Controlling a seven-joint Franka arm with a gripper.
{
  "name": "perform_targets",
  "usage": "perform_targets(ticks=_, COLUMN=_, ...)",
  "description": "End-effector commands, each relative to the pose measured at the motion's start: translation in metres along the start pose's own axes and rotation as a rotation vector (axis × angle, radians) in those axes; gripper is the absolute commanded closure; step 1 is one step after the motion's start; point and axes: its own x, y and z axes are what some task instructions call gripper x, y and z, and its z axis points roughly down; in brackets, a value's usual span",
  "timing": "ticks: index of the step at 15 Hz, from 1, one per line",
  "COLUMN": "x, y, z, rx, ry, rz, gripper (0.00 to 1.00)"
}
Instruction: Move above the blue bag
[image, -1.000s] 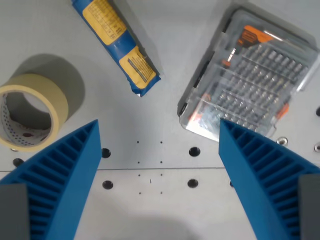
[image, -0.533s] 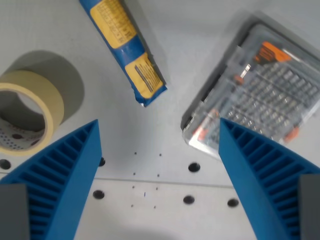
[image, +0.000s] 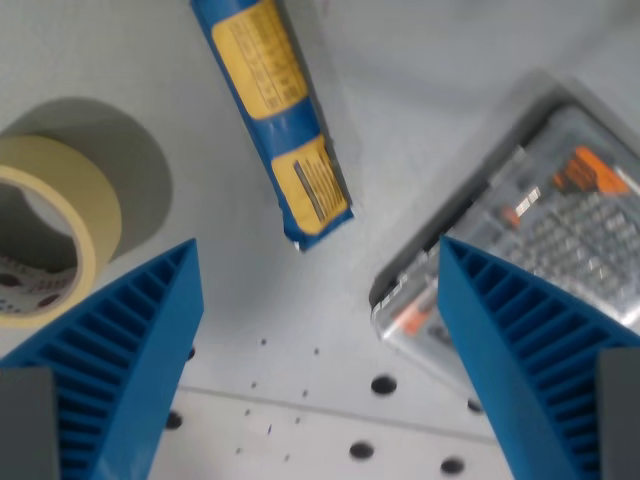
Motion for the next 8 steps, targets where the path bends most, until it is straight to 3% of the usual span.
perform_targets(ticks=1, x=0.002, y=-0.005, z=0.014, rx=-0.044, ry=0.063, rz=-0.219, gripper=0.00)
perform_targets(ticks=8, x=0.013, y=-0.014, z=0.048, rx=-0.057, ry=0.062, rz=-0.292, gripper=0.00)
